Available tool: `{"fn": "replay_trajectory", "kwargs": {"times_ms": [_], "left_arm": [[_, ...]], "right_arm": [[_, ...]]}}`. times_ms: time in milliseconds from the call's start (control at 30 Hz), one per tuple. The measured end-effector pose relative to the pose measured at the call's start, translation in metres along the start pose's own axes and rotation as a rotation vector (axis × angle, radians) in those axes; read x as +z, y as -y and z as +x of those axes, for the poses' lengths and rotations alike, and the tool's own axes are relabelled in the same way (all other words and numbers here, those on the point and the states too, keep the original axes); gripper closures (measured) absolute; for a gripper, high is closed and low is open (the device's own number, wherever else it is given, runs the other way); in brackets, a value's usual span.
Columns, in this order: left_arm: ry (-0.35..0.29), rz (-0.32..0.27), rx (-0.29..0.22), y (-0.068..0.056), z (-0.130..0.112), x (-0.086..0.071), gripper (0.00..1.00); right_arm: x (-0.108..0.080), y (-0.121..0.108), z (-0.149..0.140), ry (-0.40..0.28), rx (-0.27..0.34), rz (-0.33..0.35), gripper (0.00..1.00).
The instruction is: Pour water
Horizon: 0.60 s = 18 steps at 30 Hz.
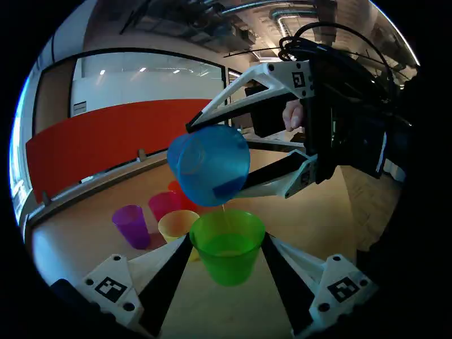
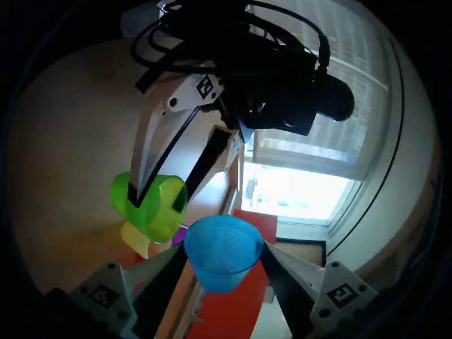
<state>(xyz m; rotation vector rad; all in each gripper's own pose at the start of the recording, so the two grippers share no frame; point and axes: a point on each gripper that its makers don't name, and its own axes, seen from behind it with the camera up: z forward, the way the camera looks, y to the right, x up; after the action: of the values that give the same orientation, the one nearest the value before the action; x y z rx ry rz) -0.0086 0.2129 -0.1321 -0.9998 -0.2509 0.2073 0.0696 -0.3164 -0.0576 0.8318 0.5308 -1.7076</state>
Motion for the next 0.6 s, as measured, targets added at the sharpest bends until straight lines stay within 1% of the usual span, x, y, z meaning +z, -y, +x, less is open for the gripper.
{"fn": "replay_trajectory", "kwargs": {"times_ms": [167,300,467,600], "left_arm": [[0.0,0.001,-0.002,0.0,0.0,0.001,0.13],[-0.001,0.001,-0.001,0.001,0.0,0.001,0.13],[-0.001,0.003,0.001,0.002,0.0,0.0,0.13],[-0.002,0.005,-0.003,0.003,0.0,-0.002,0.13]], "right_arm": [[0.0,0.001,-0.001,0.005,-0.017,0.001,0.08],[-0.001,0.003,-0.001,0.006,-0.016,0.006,0.08],[-0.005,0.002,0.006,-0.005,0.027,0.004,0.08],[-0.009,0.002,0.013,-0.015,0.095,0.004,0.08]]}}
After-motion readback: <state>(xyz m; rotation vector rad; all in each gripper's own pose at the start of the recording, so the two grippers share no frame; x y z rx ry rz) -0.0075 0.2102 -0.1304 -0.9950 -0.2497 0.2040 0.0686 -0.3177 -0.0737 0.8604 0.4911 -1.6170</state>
